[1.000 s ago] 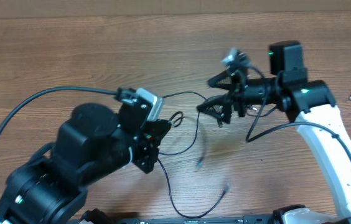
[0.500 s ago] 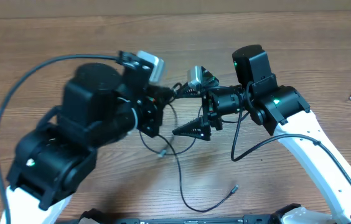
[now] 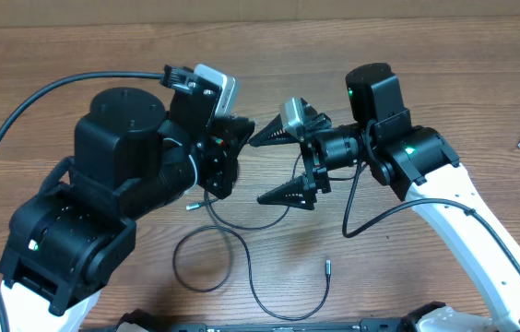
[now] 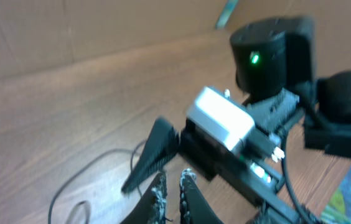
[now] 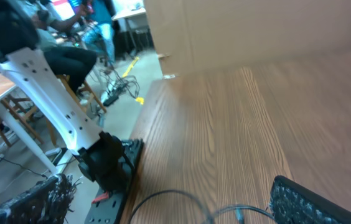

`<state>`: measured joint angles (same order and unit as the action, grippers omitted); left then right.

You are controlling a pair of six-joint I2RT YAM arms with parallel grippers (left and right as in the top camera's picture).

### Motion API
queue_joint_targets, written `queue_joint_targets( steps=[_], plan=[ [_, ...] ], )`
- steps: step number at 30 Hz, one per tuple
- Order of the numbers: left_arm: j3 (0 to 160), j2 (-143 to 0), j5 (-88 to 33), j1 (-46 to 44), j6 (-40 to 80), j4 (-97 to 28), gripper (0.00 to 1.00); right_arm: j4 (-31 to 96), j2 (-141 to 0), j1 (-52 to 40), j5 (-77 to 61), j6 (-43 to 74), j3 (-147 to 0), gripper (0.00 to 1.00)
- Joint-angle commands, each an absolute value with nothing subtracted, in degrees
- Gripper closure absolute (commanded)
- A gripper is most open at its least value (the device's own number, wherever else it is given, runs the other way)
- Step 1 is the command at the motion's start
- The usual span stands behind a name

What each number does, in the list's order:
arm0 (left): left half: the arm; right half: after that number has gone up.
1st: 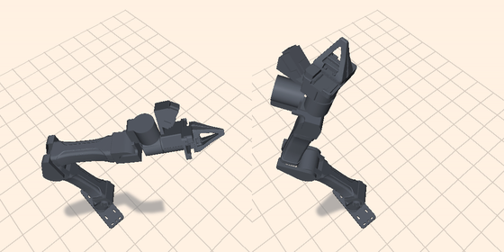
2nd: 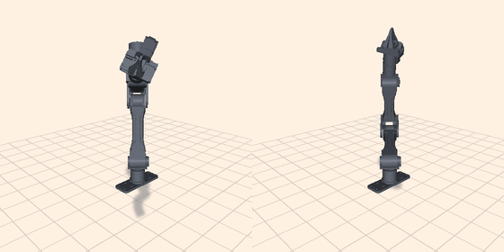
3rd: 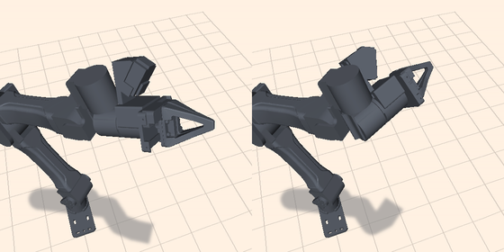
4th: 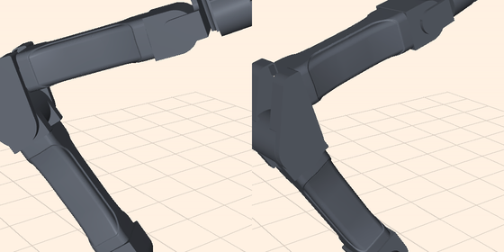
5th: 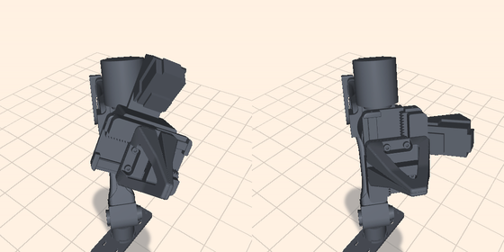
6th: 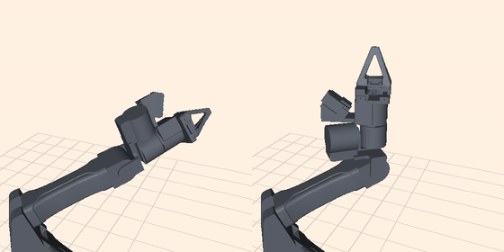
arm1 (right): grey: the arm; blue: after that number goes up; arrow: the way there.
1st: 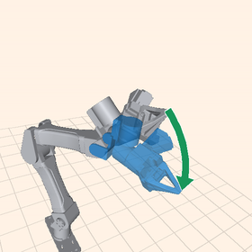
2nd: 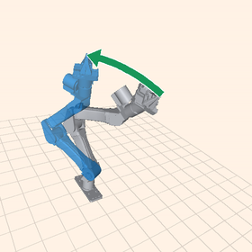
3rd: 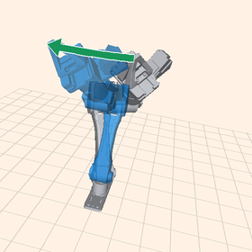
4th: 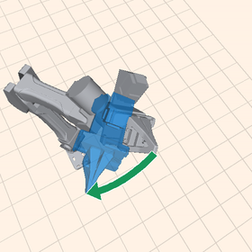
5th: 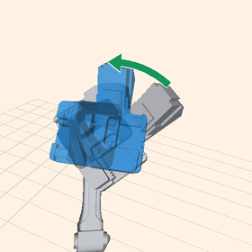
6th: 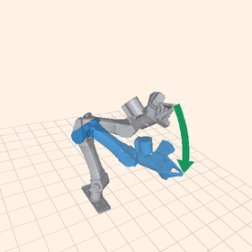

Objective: Untangle cables

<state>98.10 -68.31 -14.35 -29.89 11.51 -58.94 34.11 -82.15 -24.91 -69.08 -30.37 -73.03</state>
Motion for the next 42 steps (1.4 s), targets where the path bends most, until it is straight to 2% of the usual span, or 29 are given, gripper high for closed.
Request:
queue_joint_targets(
  steps=[1,5,14,17,22,27,32,38,39,41,42],
  plan=[
    [99.22,-68.55,-14.39,-29.58,10.28,-60.58,0.87,36.75,-82.50,-25.19,-59.75,-28.34,-72.90,0.00],
    [99.22,-68.47,-14.37,-29.58,11.84,-62.02,0.75,42.54,-84.73,-25.19,-55.94,-28.36,-72.90,0.00],
    [99.22,-68.38,-12.38,-29.58,18.20,-70.59,0.73,48.86,-95.48,-26.02,-53.91,-22.02,-71.92,0.00],
    [99.22,-67.77,-5.91,-29.58,21.06,-74.91,0.73,47.42,-98.89,-26.98,-49.23,-10.15,-71.81,0.00],
    [99.22,-66.35,-5.34,-29.61,21.02,-77.17,0.72,42.68,-101.65,-30.02,-39.88,13.41,-71.64,0.00],
    [99.22,-65.17,-5.30,-29.58,20.75,-78.78,0.71,44.71,-101.71,-36.10,-21.34,39.88,-71.64,0.00],
    [99.22,-64.69,-3.70,-29.58,20.56,-80.62,0.70,42.52,-101.71,-42.00,-17.54,49.76,-71.64,0.00],
    [99.22,-64.69,-3.73,-29.58,20.51,-81.73,0.70,42.15,-102.06,-49.23,-6.17,63.33,-71.61,0.01],
    [99.22,-64.69,-3.73,-29.58,20.27,-82.11,0.70,41.98,-102.30,-50.24,-4.38,64.55,-71.61,0.10],
    [99.22,-64.66,-3.70,-29.58,20.10,-82.74,0.71,41.10,-102.72,-51.44,-2.94,65.47,-71.55,0.38],
    [99.22,-64.60,-3.70,-29.61,20.10,-82.96,0.71,40.53,-102.94,-51.83,-2.94,65.76,-71.50,0.49]
  ],
)
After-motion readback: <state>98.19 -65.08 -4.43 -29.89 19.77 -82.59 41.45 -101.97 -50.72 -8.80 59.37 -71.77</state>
